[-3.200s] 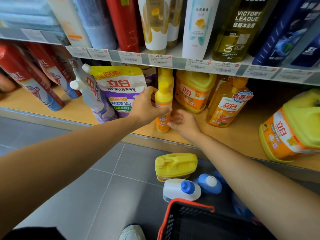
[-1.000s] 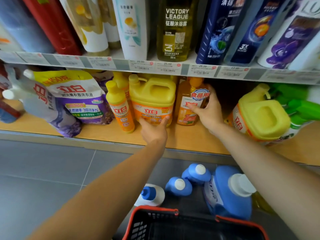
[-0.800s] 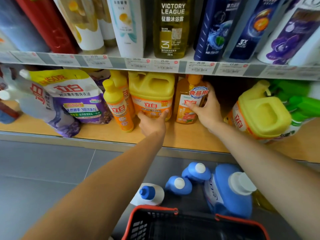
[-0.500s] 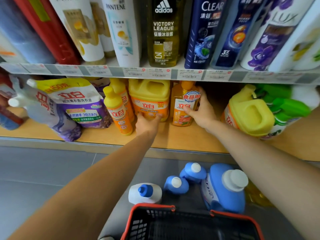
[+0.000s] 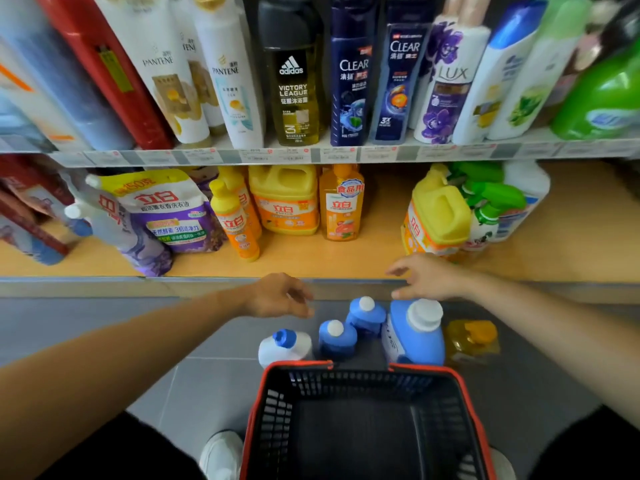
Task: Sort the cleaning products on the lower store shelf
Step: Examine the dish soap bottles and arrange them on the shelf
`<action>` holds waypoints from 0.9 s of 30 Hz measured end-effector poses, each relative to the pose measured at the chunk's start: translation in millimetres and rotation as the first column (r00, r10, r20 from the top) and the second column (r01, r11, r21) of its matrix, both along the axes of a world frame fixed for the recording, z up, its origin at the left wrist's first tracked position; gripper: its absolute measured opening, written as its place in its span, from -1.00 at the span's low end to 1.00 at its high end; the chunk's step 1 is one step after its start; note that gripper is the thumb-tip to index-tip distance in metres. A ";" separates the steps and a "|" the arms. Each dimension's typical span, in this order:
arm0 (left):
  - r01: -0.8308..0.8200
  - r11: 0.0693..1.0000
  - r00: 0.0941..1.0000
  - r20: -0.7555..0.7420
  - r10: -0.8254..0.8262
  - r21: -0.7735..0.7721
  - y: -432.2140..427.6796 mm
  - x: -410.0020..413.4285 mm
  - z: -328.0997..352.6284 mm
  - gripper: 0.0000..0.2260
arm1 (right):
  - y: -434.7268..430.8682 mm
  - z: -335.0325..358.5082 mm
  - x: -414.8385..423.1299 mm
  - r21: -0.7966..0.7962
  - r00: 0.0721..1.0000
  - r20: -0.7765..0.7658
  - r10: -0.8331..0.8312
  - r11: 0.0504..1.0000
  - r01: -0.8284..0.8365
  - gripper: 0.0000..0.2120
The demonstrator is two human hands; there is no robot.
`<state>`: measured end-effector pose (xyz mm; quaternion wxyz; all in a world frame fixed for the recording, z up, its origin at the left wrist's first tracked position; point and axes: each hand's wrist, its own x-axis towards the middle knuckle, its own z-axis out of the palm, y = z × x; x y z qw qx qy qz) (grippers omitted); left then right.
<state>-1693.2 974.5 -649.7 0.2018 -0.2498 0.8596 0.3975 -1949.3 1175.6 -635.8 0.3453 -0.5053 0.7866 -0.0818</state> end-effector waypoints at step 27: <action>0.047 0.941 0.980 -0.165 -0.109 -0.336 13.9 27.2 -27.3 -0.72 | 126.7 -39.3 -30.3 0.210 0.928 -0.364 -0.074 0.965 0.159 -0.74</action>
